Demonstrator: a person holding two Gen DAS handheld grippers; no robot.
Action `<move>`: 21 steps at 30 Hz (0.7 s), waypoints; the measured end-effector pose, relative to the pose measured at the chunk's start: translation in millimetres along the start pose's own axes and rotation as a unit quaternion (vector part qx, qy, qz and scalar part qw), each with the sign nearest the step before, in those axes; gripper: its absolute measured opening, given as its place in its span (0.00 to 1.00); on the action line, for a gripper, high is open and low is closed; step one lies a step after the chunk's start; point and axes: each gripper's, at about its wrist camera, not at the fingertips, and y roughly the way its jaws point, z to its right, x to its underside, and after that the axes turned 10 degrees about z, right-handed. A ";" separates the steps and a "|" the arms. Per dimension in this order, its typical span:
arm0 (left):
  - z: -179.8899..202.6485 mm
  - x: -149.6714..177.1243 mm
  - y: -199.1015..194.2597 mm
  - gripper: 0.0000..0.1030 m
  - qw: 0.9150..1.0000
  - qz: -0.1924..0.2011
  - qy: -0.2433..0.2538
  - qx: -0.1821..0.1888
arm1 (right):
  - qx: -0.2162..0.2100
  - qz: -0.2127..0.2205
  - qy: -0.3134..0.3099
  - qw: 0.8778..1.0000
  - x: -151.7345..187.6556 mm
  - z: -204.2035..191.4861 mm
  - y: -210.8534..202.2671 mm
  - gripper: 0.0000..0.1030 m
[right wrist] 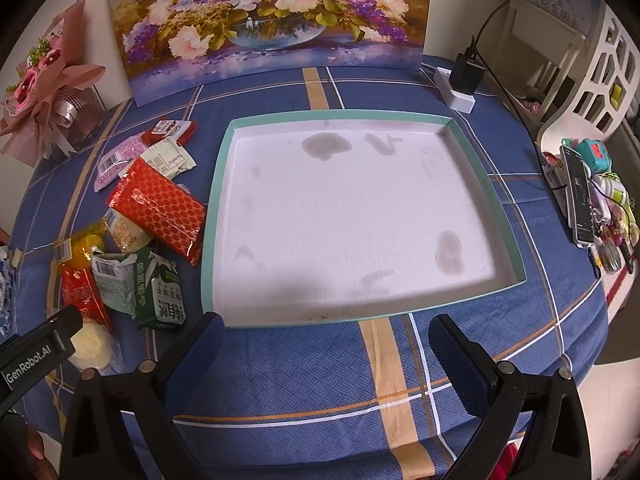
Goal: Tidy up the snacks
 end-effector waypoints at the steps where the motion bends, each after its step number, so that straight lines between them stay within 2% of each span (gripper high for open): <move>1: -0.4 0.7 0.1 1.00 1.000 0.000 0.000 0.000 | 0.000 0.000 0.000 1.000 0.3 -0.1 0.2 1.00; 14: -0.4 0.9 1.4 1.00 1.000 -0.003 -0.006 0.009 | -0.002 -0.001 0.000 1.000 0.9 -0.1 1.4 1.00; 18: -5.3 -2.0 2.5 1.00 1.000 -0.003 -0.022 0.012 | -0.019 0.002 0.000 1.000 1.4 -2.5 0.8 1.00; 21: -10.5 -5.7 2.0 1.00 0.999 0.006 -0.038 0.019 | -0.054 0.005 0.005 0.999 -0.4 -5.7 0.9 1.00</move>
